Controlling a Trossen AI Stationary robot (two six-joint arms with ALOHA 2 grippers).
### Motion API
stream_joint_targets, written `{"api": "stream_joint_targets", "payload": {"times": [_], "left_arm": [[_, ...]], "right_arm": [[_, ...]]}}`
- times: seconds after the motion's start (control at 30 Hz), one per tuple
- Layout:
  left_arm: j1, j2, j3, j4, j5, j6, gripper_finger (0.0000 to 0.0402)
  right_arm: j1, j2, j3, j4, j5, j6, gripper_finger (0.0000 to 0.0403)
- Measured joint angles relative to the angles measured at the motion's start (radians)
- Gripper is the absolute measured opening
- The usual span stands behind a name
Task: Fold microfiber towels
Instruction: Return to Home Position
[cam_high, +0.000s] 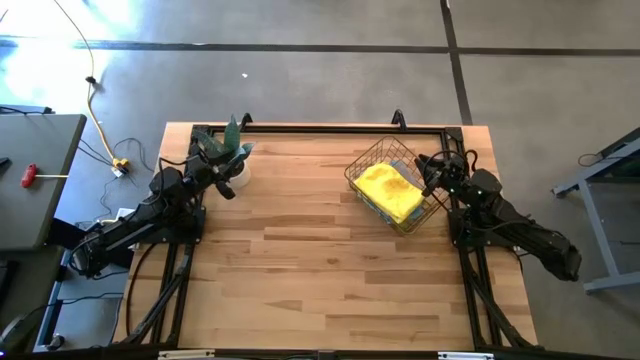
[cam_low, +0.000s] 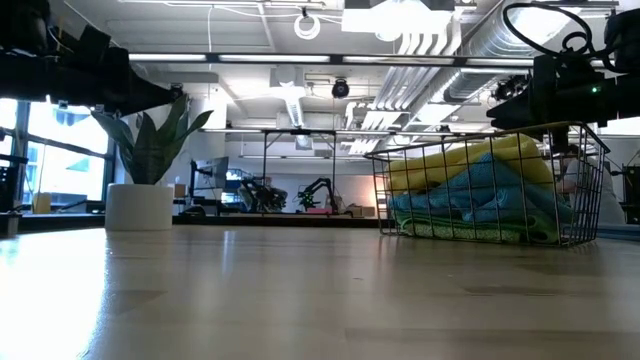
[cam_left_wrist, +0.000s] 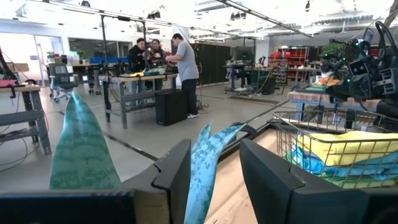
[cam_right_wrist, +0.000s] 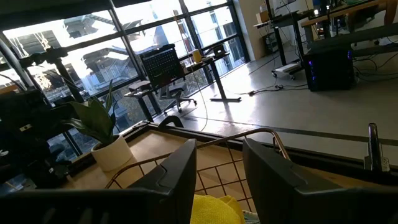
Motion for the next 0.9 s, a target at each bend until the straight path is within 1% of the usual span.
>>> {"api": "stream_joint_targets", "payload": {"times": [0.27, 0.9], "left_arm": [[-0.030, 0.000, 0.000, 0.000, -0.007, 0.000, 0.0129], [-0.031, 0.000, 0.000, 0.000, -0.008, 0.000, 0.0129]], "right_arm": [[0.000, 0.000, 0.000, 0.000, 0.000, 0.000, 0.0124], [0.000, 0.000, 0.000, 0.000, 0.000, 0.000, 0.0124]]}}
